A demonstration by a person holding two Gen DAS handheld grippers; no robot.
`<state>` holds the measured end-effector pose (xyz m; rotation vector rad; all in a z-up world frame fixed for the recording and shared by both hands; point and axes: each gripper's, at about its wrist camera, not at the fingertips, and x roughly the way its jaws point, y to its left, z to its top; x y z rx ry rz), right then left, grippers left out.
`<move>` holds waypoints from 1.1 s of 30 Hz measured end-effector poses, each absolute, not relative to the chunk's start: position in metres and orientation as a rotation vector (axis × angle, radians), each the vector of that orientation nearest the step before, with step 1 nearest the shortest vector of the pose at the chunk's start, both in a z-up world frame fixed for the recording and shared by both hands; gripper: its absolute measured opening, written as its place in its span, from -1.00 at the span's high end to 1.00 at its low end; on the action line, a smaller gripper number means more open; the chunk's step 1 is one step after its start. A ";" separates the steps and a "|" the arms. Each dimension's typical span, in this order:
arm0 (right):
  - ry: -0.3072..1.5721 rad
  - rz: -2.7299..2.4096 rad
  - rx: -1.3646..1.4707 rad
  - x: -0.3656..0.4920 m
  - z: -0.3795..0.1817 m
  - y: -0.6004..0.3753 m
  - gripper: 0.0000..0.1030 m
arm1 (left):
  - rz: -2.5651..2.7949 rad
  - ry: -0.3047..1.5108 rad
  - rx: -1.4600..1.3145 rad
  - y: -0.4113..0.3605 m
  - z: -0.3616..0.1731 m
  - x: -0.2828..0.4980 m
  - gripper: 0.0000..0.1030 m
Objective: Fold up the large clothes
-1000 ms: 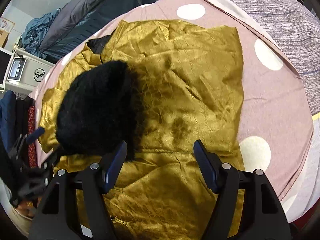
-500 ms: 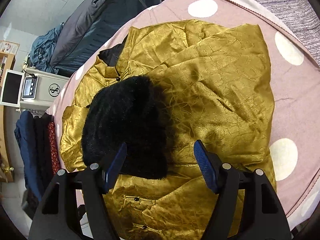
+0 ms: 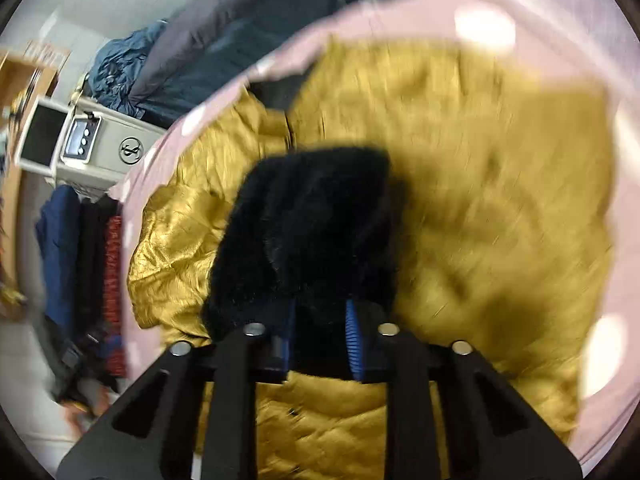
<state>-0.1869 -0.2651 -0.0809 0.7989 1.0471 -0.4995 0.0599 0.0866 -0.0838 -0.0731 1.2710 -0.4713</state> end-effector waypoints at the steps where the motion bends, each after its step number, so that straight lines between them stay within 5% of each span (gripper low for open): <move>1: 1.062 -0.528 0.723 -0.185 -0.074 -0.263 0.63 | -0.469 1.253 -0.071 0.083 -0.080 0.064 -0.87; 7: 1.224 -0.544 0.535 -0.176 -0.088 -0.258 0.57 | -0.548 1.226 0.007 0.039 -0.079 0.060 -0.87; 11: 1.330 -0.633 0.515 -0.183 -0.107 -0.256 -0.15 | -0.622 1.201 0.141 -0.010 -0.081 0.043 -0.87; 12: 1.301 -0.665 0.546 -0.188 -0.101 -0.258 -0.19 | -0.634 1.193 0.185 -0.022 -0.082 0.036 -0.87; 19: 0.989 -0.714 0.494 -0.207 -0.036 -0.256 -0.24 | -0.745 1.076 0.417 -0.095 -0.074 -0.003 -0.87; 27: 1.271 -0.526 0.442 -0.165 -0.117 -0.236 -0.34 | -0.729 1.146 0.683 -0.142 -0.134 -0.021 -0.88; 33: 1.309 -0.496 0.497 -0.161 -0.151 -0.246 -0.43 | -0.718 1.231 0.671 -0.139 -0.174 -0.003 -0.90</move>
